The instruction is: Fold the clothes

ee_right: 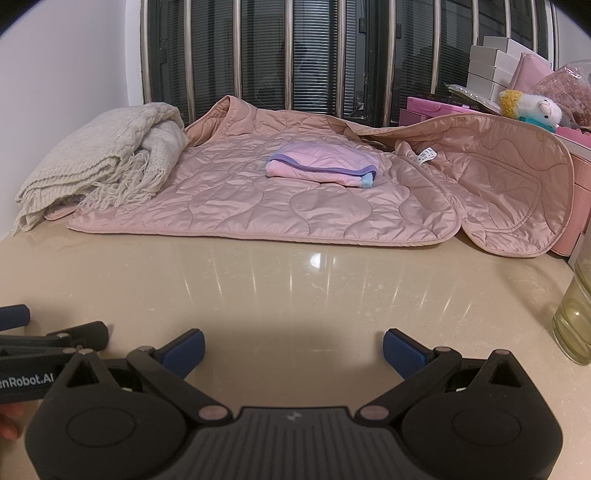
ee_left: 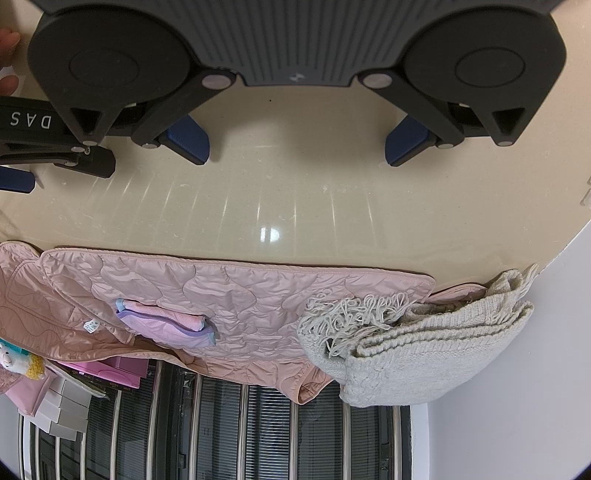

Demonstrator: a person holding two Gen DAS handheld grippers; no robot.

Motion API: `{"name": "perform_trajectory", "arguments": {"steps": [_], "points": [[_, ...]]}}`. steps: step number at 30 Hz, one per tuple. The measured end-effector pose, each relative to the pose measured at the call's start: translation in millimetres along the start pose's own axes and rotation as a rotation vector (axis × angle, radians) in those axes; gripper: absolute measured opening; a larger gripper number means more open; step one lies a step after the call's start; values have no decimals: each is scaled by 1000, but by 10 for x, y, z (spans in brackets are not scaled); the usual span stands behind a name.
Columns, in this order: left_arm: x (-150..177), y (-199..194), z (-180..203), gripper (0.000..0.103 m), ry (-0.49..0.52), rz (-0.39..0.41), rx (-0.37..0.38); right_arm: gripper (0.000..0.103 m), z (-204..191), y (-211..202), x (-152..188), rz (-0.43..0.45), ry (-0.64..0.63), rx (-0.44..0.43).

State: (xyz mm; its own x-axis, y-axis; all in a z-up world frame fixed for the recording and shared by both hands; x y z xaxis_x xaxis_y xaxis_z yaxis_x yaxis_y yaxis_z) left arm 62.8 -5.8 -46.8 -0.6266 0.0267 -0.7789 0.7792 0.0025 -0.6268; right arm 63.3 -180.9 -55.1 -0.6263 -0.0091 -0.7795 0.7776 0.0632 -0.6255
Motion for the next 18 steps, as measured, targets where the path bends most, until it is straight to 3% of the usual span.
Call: {"name": "perform_trajectory", "arguments": {"steps": [18], "points": [[-13, -16, 19, 102, -2, 0, -3, 103, 0, 2, -8, -1, 1, 0]]}}
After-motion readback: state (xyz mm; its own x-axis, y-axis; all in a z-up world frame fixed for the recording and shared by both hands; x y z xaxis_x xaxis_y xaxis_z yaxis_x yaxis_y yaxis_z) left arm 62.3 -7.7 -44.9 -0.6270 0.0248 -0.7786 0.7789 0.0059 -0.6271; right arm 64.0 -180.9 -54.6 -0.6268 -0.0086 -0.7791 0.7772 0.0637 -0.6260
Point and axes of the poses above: each gripper's, at about its wrist camera, not at the fingertips, and y roughly the way its jaws point, z to its right, x to its underside, the point moved 8 cm from there along y, roughly the way its jaws point, and after that the axes turned 1 degree about y, right-handed, at the moved point
